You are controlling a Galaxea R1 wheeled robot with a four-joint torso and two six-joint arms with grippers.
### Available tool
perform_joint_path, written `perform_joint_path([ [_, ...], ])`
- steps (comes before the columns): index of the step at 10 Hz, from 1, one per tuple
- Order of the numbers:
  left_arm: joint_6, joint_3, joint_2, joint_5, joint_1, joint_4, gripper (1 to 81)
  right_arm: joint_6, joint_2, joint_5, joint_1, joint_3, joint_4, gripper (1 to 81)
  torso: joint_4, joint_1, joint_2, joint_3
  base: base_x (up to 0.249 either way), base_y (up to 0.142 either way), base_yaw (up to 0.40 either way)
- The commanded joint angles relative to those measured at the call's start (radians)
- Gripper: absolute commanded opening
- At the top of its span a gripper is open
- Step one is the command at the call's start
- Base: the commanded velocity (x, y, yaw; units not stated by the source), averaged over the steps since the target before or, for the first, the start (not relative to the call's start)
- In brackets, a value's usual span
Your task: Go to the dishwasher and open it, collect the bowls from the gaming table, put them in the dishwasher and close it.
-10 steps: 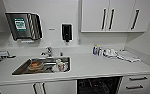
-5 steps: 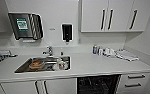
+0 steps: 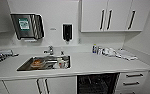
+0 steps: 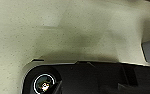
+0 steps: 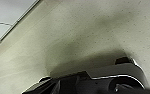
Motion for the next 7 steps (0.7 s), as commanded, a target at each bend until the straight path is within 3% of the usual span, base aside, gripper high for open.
perform_joint_path([
  [1,0.006,0.005,-0.006,0.035,-0.065,0.008,81.1,0.0,0.028,0.017,0.044,-0.061,-0.098,81.1,0.0,0.0,0.0,0.0,0.0,0.0,0.0],
  [4,0.001,-0.047,0.008,0.03,-0.065,0.002,81.1,0.0,0.08,0.118,-0.019,-0.127,-0.215,81.1,0.0,0.0,0.0,0.0,0.0,0.0,0.0],
  [7,-0.002,-0.15,0.066,0.032,-0.065,0.006,81.1,0.0,0.192,0.135,-0.059,-0.297,-0.284,81.1,0.0,0.0,0.0,0.0,0.0,0.0,0.0],
])
